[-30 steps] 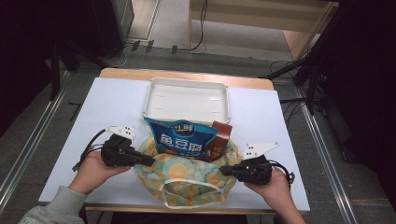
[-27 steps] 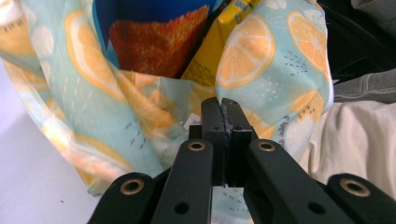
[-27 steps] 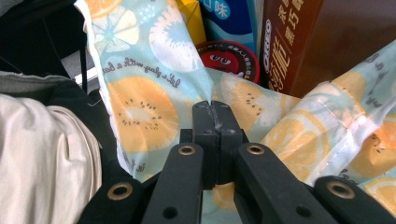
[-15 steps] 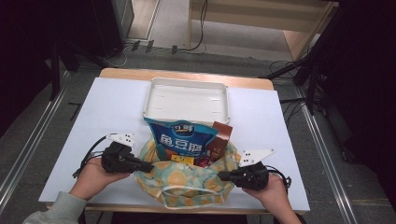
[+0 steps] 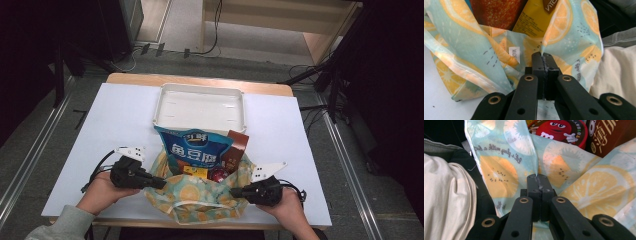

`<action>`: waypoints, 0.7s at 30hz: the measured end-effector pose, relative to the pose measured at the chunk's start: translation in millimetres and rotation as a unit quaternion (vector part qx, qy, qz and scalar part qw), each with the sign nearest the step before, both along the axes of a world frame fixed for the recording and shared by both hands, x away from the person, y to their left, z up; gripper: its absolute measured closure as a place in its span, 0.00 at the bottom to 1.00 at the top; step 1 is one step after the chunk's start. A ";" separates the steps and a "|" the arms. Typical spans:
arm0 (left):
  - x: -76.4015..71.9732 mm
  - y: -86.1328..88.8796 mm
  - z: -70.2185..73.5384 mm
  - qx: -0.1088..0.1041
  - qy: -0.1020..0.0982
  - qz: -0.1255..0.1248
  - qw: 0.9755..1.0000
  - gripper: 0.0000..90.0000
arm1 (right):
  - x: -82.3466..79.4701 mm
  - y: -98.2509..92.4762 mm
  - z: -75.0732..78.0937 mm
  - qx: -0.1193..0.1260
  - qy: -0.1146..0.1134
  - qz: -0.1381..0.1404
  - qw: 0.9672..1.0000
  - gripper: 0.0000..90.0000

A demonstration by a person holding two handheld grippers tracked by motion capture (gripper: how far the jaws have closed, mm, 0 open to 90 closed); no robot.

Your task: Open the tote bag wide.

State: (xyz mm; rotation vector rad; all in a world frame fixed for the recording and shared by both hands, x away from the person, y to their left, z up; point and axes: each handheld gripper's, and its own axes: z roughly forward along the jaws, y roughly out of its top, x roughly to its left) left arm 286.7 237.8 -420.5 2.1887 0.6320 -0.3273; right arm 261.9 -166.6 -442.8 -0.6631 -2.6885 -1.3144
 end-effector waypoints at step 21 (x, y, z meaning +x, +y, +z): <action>10.1 -0.5 -35.3 0.100 0.000 0.000 0.995 1.00 | 7.2 10.4 -15.0 -0.030 -0.003 0.031 0.999 1.00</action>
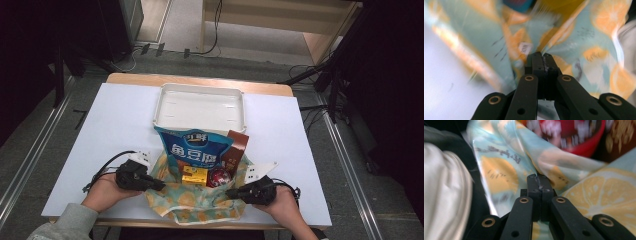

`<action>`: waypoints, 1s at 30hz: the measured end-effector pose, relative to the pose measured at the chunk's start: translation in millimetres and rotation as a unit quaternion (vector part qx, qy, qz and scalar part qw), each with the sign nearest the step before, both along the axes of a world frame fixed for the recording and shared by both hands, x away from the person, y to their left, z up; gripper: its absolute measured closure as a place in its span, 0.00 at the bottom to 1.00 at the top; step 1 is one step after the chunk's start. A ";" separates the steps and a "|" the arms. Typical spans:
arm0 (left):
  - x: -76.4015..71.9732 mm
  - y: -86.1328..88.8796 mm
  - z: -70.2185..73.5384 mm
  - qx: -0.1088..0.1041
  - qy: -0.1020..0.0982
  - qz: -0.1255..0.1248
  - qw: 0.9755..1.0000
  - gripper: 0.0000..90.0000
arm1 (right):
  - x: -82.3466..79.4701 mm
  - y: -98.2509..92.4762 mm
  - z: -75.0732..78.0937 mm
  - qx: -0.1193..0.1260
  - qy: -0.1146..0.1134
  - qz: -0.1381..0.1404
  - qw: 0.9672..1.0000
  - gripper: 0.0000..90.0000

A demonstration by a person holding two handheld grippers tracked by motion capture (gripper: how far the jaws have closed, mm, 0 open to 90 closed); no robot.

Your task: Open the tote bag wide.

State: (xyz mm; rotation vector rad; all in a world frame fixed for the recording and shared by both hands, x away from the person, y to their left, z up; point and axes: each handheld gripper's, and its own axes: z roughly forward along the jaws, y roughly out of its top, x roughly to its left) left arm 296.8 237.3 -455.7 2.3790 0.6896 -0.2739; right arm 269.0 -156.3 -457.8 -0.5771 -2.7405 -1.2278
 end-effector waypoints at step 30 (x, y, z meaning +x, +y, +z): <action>16.7 7.0 -9.1 -0.060 0.054 0.025 0.996 0.94 | 13.8 -25.4 -17.0 0.003 0.045 -0.014 0.999 0.92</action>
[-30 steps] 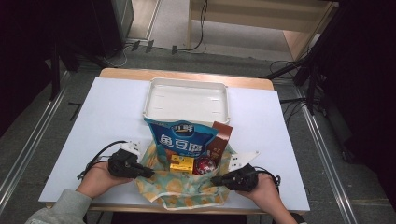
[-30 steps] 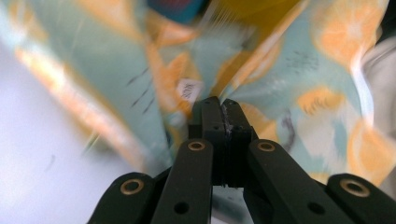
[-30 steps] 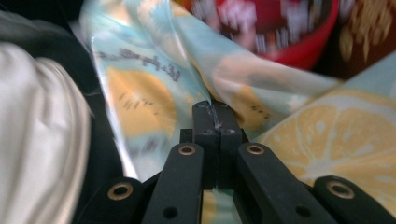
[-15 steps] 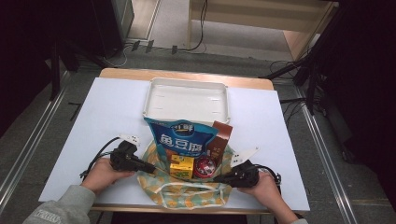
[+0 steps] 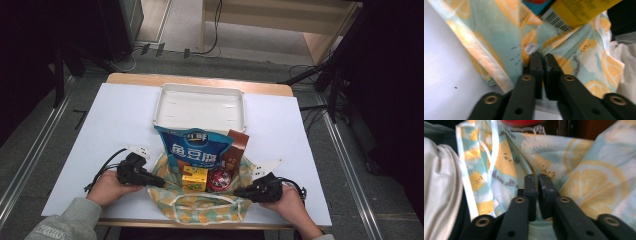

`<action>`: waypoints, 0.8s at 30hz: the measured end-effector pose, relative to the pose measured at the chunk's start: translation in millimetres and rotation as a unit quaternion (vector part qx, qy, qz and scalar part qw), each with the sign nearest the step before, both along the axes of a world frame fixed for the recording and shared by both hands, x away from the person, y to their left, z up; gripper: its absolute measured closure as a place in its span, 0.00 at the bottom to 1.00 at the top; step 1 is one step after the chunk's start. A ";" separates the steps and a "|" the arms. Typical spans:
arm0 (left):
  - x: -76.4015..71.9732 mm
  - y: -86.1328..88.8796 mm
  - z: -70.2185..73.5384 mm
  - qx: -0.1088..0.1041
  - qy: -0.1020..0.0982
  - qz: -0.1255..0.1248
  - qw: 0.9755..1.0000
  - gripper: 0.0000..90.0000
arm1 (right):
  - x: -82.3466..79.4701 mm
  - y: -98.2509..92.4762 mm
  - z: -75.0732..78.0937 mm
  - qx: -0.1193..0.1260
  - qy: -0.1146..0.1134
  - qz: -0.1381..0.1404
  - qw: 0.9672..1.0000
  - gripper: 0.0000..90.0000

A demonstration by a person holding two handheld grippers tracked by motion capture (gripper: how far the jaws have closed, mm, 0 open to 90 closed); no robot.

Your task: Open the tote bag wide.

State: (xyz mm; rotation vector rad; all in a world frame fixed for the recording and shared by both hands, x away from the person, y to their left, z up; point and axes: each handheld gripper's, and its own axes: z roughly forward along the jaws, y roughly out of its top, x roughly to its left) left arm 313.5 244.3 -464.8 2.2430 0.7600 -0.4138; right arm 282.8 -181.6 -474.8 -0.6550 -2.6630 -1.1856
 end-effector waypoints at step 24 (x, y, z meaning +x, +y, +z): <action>10.7 6.7 71.1 -0.023 -0.068 0.021 0.997 0.91 | 10.4 -26.0 70.6 0.066 -0.065 -0.066 0.994 0.97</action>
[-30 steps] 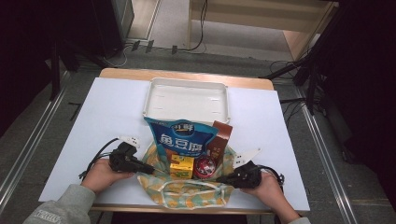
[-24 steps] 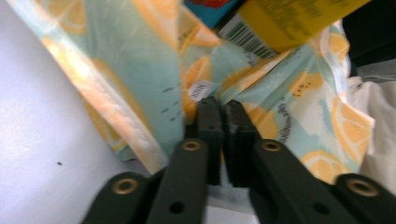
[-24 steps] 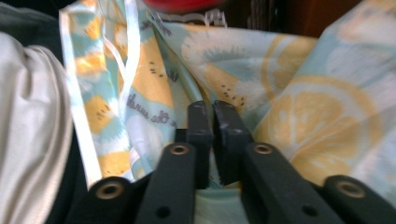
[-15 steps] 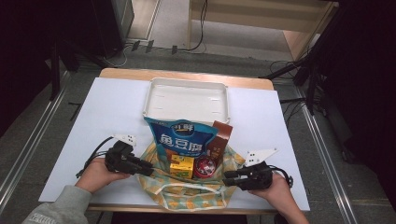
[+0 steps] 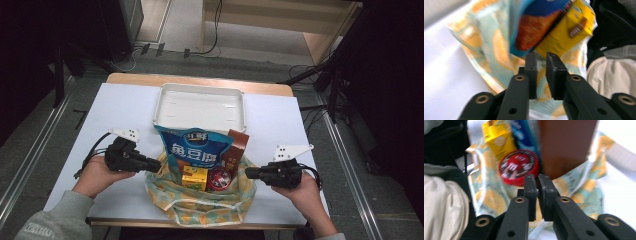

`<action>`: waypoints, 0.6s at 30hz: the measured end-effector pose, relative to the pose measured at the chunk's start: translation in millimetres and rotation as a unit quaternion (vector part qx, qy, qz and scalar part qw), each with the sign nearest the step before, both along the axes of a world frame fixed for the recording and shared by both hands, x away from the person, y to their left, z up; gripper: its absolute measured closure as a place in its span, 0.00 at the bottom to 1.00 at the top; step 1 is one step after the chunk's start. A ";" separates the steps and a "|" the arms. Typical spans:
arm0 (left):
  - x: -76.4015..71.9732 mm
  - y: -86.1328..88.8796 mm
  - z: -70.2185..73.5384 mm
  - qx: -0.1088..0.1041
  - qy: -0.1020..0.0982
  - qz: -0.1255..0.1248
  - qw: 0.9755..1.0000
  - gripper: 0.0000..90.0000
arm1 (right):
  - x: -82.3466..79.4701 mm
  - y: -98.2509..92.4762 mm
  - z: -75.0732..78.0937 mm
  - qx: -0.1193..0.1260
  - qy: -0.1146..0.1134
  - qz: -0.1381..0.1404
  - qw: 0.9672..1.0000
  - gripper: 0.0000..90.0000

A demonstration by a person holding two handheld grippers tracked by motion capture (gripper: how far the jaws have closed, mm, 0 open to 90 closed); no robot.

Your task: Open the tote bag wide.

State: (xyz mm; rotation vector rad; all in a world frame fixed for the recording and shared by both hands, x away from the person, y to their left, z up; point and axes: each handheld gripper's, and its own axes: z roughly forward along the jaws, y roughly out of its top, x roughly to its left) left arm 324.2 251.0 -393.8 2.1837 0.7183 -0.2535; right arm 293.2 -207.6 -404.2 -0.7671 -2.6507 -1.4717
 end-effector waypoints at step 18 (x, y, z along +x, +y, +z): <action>45.7 -18.5 -8.9 -0.009 -0.005 0.024 1.000 1.00 | 58.2 5.5 -6.1 0.010 0.005 -0.056 0.998 1.00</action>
